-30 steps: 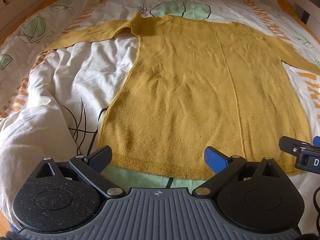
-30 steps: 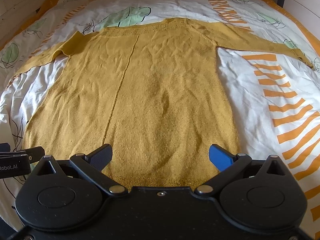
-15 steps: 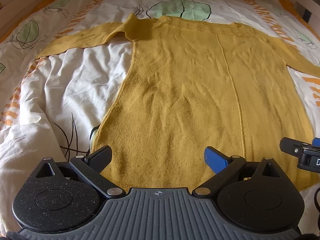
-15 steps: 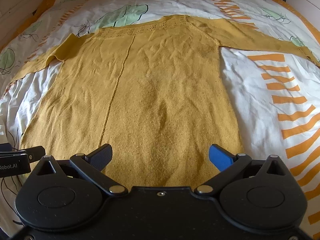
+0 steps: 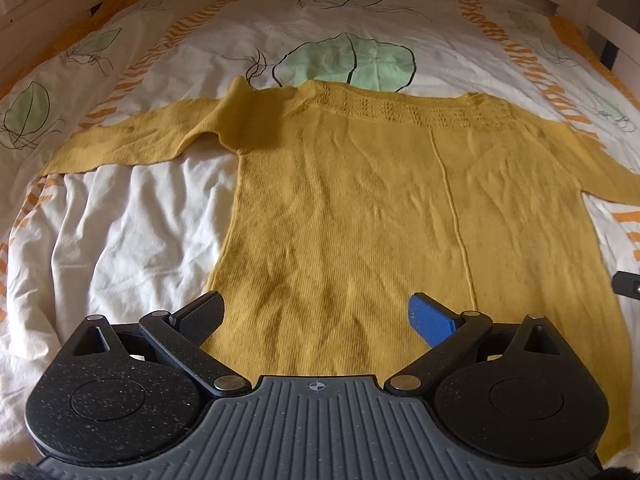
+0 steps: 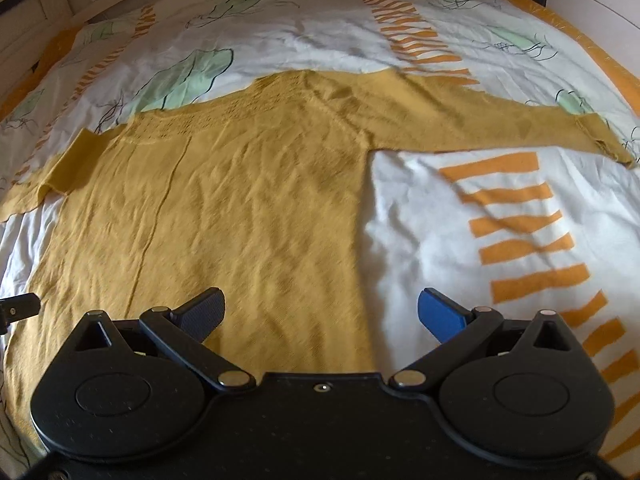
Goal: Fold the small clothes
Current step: 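Move the right gripper to a sweater sleeve cuff and close on it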
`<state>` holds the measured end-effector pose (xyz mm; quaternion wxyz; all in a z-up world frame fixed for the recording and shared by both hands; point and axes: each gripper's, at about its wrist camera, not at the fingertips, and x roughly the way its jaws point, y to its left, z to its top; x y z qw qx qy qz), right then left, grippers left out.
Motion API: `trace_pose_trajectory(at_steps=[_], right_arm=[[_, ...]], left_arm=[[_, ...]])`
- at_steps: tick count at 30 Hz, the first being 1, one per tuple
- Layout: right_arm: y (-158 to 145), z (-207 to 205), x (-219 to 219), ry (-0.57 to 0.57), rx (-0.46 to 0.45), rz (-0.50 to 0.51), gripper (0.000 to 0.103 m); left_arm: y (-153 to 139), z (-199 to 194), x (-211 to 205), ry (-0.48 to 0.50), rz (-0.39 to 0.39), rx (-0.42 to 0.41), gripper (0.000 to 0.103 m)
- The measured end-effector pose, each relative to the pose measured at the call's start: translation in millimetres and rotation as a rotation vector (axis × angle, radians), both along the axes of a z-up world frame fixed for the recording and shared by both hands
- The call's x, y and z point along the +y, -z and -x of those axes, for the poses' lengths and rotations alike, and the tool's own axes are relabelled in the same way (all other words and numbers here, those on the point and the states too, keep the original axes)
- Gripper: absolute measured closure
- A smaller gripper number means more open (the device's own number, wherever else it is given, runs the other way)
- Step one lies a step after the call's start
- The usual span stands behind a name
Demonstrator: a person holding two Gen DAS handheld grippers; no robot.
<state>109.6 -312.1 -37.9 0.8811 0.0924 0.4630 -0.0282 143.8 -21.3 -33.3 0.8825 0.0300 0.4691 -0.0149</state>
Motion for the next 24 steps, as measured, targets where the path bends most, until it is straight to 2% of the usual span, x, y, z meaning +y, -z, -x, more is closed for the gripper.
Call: trace_pose_trajectory(at_steps=[9,13,20,24], right_arm=[[-8.0,-58.1,-112.4,0.185,-0.043,0.154,0.001],[-7.0,-77.3,-160.0,0.264,-0.066,0.238,0.001],[12.1,-102.4,-222.8,0.339,-0.051,0.348,0.001],[23.8,-110.1,-249.1,0.371,-0.037,0.382,0.001]], left_arm=[[11.3,-61.9,-16.0,0.011,-0.054,-0.075,0.003],[22.3,-86.8,-22.8,0.009,-0.048,-0.100,0.003],[45.9,-110.6,-32.5,0.009,-0.040,-0.116,0.003],[62.8,-114.8,-36.5,0.018,-0.052,-0.092,0.003]])
